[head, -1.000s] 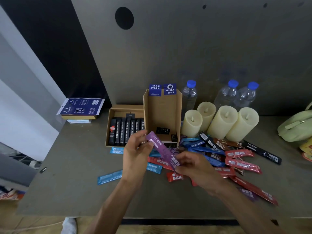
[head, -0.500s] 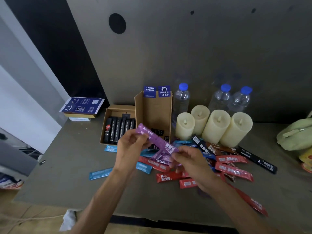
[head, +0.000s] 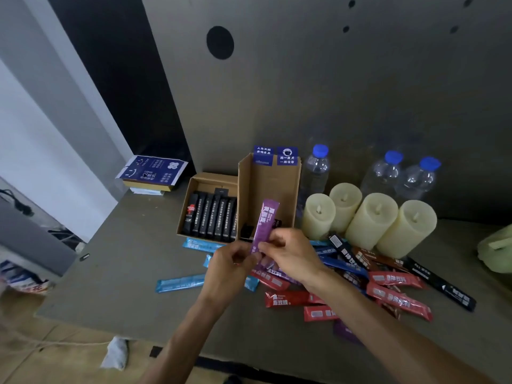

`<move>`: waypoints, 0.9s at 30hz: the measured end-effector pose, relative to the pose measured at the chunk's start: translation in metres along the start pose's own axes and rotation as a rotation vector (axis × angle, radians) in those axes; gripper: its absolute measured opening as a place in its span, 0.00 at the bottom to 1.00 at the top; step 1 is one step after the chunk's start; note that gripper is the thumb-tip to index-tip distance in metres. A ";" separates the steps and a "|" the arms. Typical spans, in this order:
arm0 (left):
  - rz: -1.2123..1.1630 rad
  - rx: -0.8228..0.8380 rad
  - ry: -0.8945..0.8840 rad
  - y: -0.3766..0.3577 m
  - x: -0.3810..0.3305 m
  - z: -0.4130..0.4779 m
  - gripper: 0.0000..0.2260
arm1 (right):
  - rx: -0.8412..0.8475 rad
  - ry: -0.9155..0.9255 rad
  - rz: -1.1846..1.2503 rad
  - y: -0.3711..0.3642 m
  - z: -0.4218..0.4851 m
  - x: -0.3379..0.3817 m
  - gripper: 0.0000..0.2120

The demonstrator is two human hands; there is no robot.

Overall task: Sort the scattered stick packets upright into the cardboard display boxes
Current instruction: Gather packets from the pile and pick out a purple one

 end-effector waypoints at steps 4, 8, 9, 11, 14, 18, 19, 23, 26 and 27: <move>0.065 -0.120 0.054 0.025 0.015 0.018 0.06 | -0.145 -0.034 -0.078 0.003 0.036 0.004 0.05; 0.052 -0.126 0.004 0.047 0.008 0.037 0.12 | -0.234 -0.105 -0.156 0.009 0.080 0.008 0.06; 0.051 -0.076 -0.020 0.050 0.006 0.042 0.16 | -0.253 -0.123 -0.155 0.011 0.091 0.007 0.06; 0.071 0.018 -0.039 0.053 0.006 0.053 0.21 | -0.289 -0.140 -0.177 0.012 0.108 0.006 0.07; 0.127 0.109 -0.056 0.055 0.012 0.064 0.20 | -0.311 -0.173 -0.180 0.012 0.128 -0.003 0.06; 0.096 0.161 -0.077 0.056 0.018 0.067 0.20 | -0.333 -0.200 -0.186 0.008 0.146 -0.015 0.06; 0.087 0.173 -0.079 0.056 0.018 0.068 0.20 | -0.341 -0.195 -0.182 0.009 0.148 -0.017 0.06; 0.080 0.208 -0.084 0.058 0.018 0.071 0.19 | -0.375 -0.188 -0.178 0.010 0.152 -0.023 0.06; 0.067 0.229 -0.085 0.060 0.018 0.072 0.18 | -0.397 -0.178 -0.199 0.009 0.155 -0.026 0.04; 0.065 0.233 -0.083 0.060 0.018 0.072 0.18 | -0.397 -0.178 -0.216 0.009 0.157 -0.027 0.04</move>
Point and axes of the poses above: each hand's wrist, its own z-axis towards the middle knuckle, its own y-axis out of the back of the hand, x = y × z, the point moved 2 cm from there along z, towards the middle knuckle, and after that the axes turned 14 degrees about x, right-handed, at the moved point
